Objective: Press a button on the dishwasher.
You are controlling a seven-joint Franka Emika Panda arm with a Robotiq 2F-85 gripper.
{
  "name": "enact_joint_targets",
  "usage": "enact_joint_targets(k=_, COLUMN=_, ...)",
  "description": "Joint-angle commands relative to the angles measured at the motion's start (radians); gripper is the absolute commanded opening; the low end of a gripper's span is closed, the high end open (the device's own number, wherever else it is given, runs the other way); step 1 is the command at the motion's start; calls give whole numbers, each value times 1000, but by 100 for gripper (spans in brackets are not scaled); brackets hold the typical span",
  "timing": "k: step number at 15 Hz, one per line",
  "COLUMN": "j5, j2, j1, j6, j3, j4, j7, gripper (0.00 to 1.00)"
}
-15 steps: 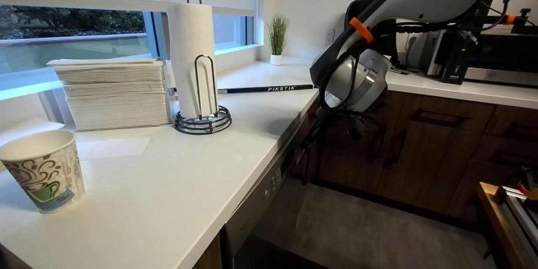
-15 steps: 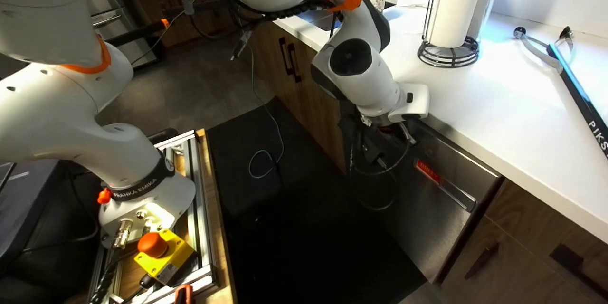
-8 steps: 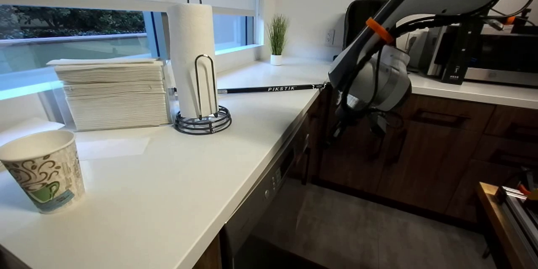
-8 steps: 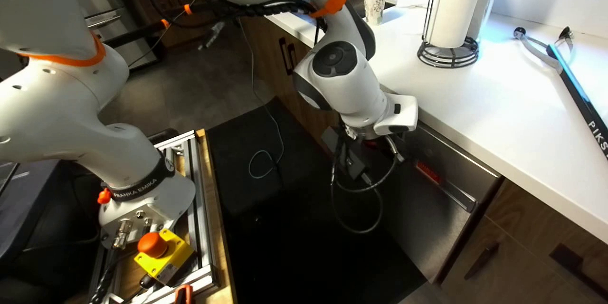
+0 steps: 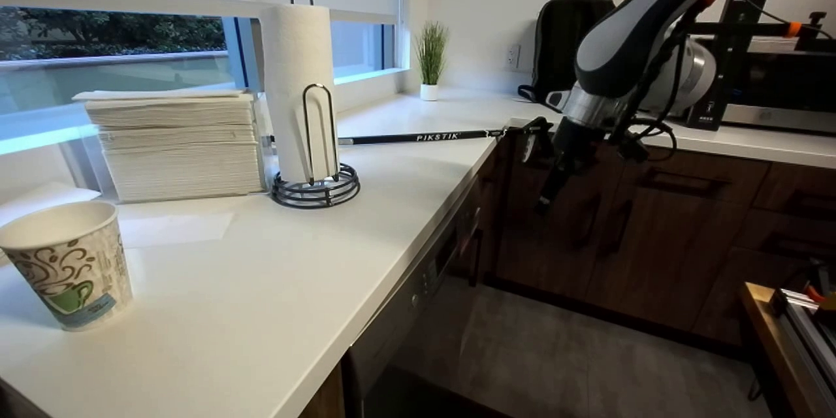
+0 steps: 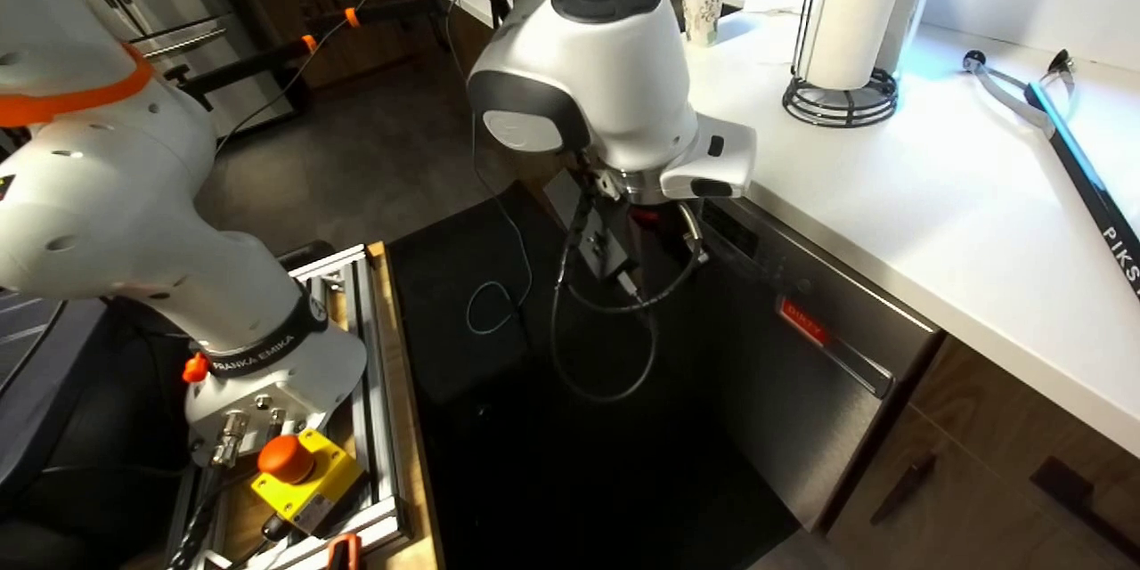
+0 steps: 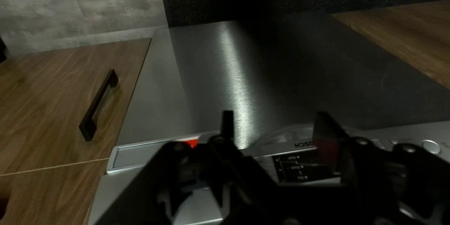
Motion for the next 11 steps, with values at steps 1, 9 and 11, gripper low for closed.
enact_joint_targets(k=1, j5=-263, j2=-132, j1=-27, j6=-163, j3=-40, j4=14, j7=270, gripper=93)
enact_joint_targets(k=9, j5=-572, j2=-324, j1=-39, j6=-161, j3=-6, j4=55, j7=572, gripper=100)
enact_joint_targets(k=11, j5=-582, j2=-354, j1=-39, j6=-163, j3=0, j4=42, j7=582, gripper=100)
